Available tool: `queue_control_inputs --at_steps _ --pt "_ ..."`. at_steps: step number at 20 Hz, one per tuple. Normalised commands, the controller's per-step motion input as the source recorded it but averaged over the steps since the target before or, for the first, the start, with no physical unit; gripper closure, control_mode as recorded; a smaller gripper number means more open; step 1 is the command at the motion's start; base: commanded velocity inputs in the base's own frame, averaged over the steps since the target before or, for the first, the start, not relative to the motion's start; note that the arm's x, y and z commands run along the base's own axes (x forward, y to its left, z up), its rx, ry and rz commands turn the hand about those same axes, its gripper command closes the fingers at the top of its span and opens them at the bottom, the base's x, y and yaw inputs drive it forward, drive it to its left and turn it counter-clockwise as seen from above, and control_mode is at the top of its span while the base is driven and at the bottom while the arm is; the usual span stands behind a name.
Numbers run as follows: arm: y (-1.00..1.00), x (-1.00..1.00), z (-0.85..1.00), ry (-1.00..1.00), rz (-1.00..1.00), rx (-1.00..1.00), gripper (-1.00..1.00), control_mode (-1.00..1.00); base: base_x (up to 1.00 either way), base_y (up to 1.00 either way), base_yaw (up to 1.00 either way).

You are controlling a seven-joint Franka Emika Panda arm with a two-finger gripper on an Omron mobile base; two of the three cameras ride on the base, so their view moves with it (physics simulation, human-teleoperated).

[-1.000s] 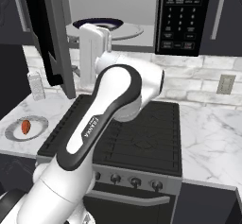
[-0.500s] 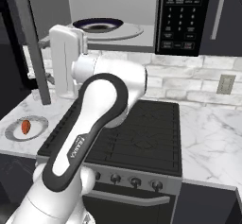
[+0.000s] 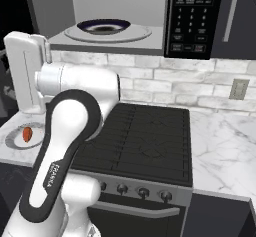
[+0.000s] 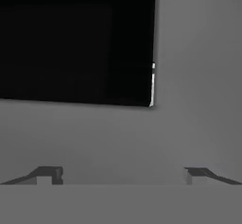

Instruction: Pick the sweet potato from the counter and place it in the microwave. Then turn on the microwave.

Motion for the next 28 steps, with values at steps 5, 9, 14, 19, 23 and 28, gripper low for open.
queue_control_inputs --at_steps 5,9,14,19,23,28 --pt "0.75 -0.05 0.00 0.00 0.04 0.02 -1.00 -1.00 0.00 0.00 0.00" --pt "0.63 0.00 0.00 -0.02 0.01 0.01 -1.00 -1.00 0.00 0.00 0.00" --pt "0.76 0.00 0.00 -0.03 0.00 0.00 -1.00 -1.00 0.00 0.00 0.00" --pt "0.69 0.00 0.05 -0.06 0.00 0.00 -1.00 -1.00 0.00 0.00 0.00" --pt "0.31 0.00 0.05 -0.07 0.00 0.00 -1.00 -1.00 0.00 0.00 0.00" --pt "-0.35 0.01 0.04 -0.06 -0.04 -0.03 -1.00 -1.00 0.00 0.00 0.00"
